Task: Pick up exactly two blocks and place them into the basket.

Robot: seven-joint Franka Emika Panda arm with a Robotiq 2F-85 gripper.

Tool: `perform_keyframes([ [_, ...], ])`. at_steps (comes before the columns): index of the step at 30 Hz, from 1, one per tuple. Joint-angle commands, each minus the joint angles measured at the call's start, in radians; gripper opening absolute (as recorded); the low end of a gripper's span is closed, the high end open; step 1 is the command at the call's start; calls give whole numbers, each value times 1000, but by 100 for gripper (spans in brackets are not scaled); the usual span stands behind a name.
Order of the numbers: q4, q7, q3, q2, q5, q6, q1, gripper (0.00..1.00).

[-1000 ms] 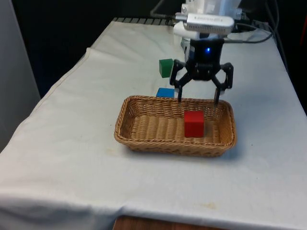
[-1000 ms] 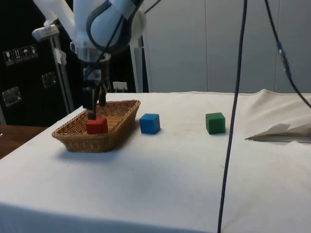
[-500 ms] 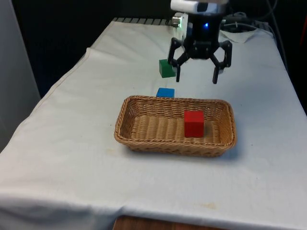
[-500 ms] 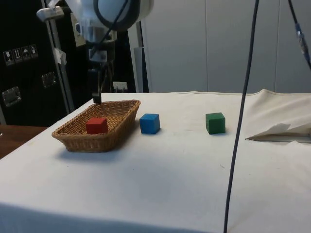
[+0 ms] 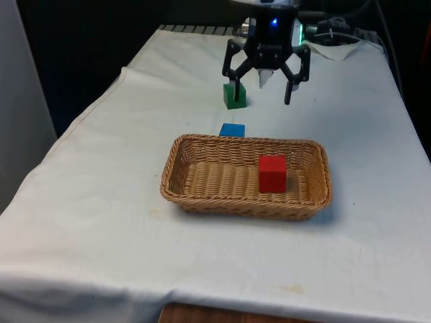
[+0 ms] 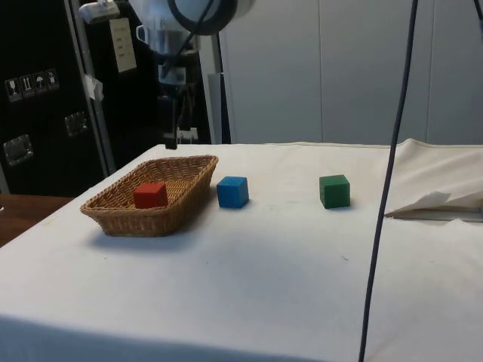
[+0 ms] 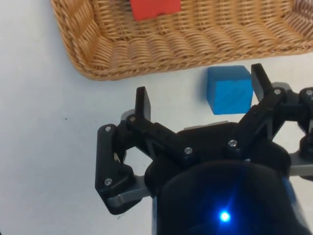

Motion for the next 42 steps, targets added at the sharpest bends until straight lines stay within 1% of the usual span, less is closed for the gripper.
perform_keyframes([
  [1, -11, 0, -7, -10, -9, 0, 1, 100],
  [3, -19, -6, -13, -14, -8, -1, 0, 100],
  [4, -12, -7, -10, -7, 0, 0, 0, 100],
  [5, -25, -11, -20, -18, -7, -1, -1, 100],
  [12, -49, -33, -48, -31, -3, -2, -1, 100],
  [13, -43, -32, -48, -25, 0, 0, 0, 100],
  [14, -51, -34, -51, -33, -3, -3, -2, 100],
  [17, -63, -37, -63, -38, -2, -4, -2, 100],
  [22, -81, -36, -75, -40, 1, -3, -2, 100],
  [23, -72, -35, -73, -33, 0, 0, -1, 100],
  [24, -85, -36, -76, -40, 1, -3, -2, 100],
  [29, -107, -32, -87, -38, 4, -3, -2, 100],
  [31, -103, -32, -88, -33, 3, 0, -1, 100],
  [33, -124, -30, -90, -36, 12, 3, -4, 100],
  [39, -142, -24, -90, -22, 31, 13, -7, 100],
  [40, -142, -19, -95, -23, 22, 5, -3, 100],
  [41, -144, -23, -89, -15, 42, 16, -9, 100],
  [42, -144, -24, -89, -10, 49, 18, -9, 100],
])
